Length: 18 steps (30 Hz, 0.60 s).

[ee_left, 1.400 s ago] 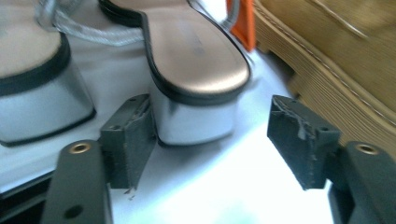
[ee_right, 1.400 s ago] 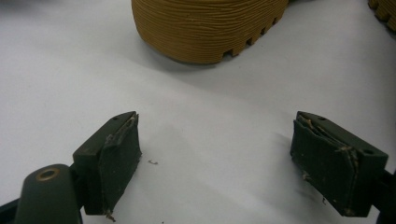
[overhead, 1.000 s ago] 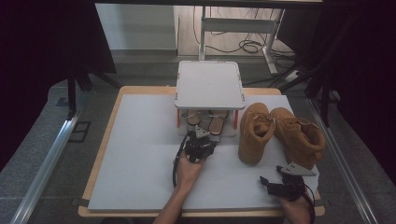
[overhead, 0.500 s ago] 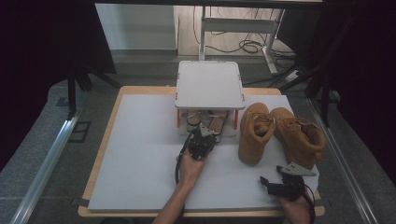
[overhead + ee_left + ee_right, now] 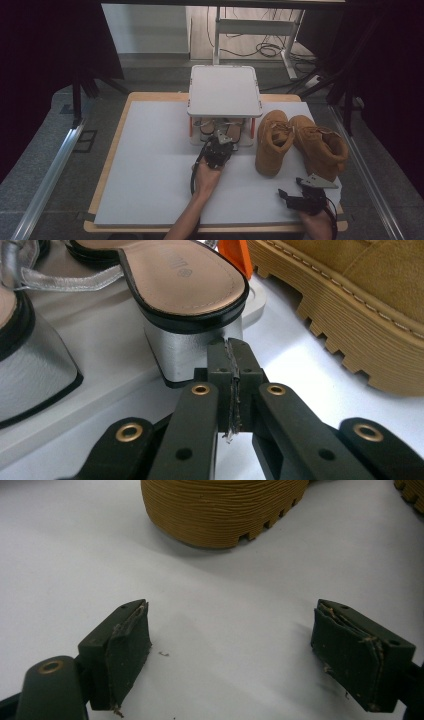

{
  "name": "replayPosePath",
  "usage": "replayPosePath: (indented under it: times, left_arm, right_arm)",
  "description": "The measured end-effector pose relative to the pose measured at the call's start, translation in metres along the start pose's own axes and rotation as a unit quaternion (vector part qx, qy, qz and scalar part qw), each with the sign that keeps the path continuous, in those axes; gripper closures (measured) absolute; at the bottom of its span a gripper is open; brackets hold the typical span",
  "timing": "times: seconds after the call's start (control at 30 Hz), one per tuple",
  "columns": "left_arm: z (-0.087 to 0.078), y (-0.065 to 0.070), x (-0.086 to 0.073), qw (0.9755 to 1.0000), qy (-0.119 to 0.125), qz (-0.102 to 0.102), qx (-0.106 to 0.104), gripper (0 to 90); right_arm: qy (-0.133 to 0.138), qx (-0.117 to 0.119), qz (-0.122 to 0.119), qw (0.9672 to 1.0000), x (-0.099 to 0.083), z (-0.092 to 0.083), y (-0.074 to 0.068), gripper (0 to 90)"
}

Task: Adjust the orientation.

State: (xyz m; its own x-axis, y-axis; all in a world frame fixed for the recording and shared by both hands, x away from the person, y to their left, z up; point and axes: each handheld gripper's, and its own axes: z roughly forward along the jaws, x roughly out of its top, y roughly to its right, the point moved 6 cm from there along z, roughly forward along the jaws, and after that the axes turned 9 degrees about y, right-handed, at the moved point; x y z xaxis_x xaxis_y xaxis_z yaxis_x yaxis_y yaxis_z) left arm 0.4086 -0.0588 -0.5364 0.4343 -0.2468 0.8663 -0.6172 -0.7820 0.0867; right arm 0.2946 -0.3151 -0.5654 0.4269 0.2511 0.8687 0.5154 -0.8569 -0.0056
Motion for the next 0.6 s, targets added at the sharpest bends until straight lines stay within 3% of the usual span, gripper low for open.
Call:
replayPosePath:
  times: [0.6]
  left_arm:
    - [0.0104, -0.0049, 0.0045, 1.0000, -0.003, -0.006, 0.003, 89.3]
  right_arm:
    - [0.000, 0.000, 0.000, 1.0000, 0.0000, 0.0000, 0.0001, 15.6]
